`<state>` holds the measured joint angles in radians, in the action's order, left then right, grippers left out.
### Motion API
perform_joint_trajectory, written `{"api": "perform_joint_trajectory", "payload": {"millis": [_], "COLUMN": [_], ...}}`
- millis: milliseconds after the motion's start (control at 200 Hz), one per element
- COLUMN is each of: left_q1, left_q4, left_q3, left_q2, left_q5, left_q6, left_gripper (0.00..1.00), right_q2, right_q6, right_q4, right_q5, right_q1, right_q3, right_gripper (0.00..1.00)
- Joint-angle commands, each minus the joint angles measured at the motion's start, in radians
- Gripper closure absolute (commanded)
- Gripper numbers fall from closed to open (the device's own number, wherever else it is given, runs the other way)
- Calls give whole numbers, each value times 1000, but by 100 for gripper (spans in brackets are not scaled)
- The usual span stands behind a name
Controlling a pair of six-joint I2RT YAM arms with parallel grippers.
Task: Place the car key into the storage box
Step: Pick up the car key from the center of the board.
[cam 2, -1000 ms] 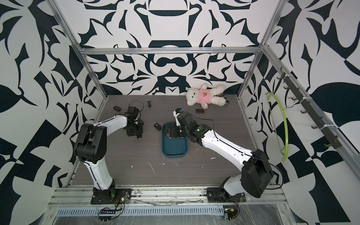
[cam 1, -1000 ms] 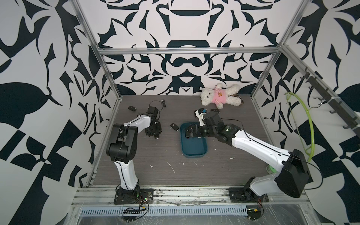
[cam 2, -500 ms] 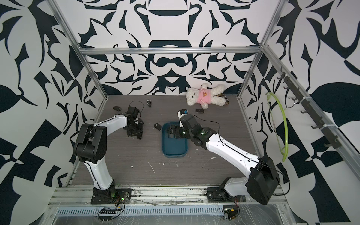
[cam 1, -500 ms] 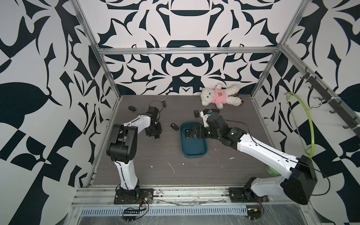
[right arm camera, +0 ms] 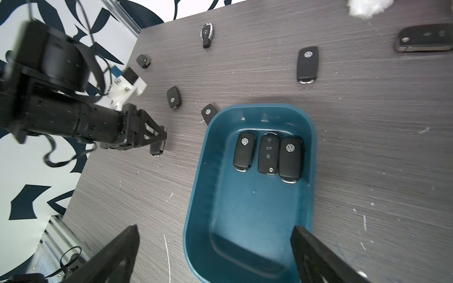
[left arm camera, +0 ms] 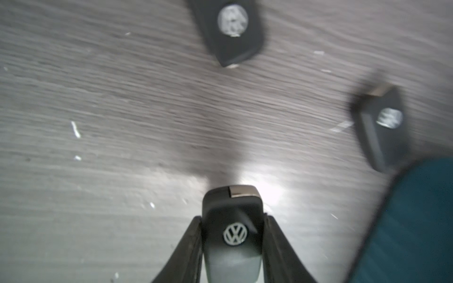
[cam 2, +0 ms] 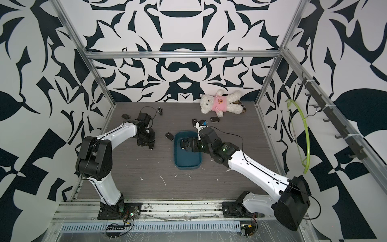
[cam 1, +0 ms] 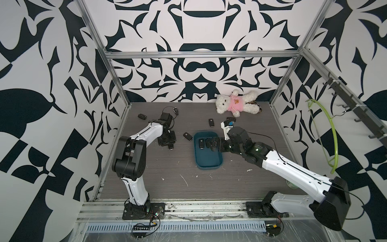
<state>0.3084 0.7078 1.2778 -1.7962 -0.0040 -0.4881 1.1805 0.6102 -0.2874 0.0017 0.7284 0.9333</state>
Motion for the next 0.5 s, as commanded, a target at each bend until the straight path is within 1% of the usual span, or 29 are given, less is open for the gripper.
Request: {"api": "perform_joint_trajectory", "payload": {"millis": [0,135,185,400,495], "left_q1": [38,100,125,253,304], "left_q4": [76,105,143,190,199], "left_q3": [52,98,119,220,261], "left_q2": [63,91,97,94,86], "left_q5": [-11,-32,-40,-106,-116], "left_q6": [-50,-101,-119,-193,-227], "left_gripper": [62,61,61,61,61], "right_q2": [-64,-99,-112,-162,-184], "right_q6": [7,-6,-7,-4,-6], "right_q4": [5,-22,-27,-55,-72], "right_q5": [41,44,47,76,94], "right_q1": [5,5,5,3,3], "right_q3": [-27,-46,-52,-71,-81], "right_gripper": [1,1,1,1,1]}}
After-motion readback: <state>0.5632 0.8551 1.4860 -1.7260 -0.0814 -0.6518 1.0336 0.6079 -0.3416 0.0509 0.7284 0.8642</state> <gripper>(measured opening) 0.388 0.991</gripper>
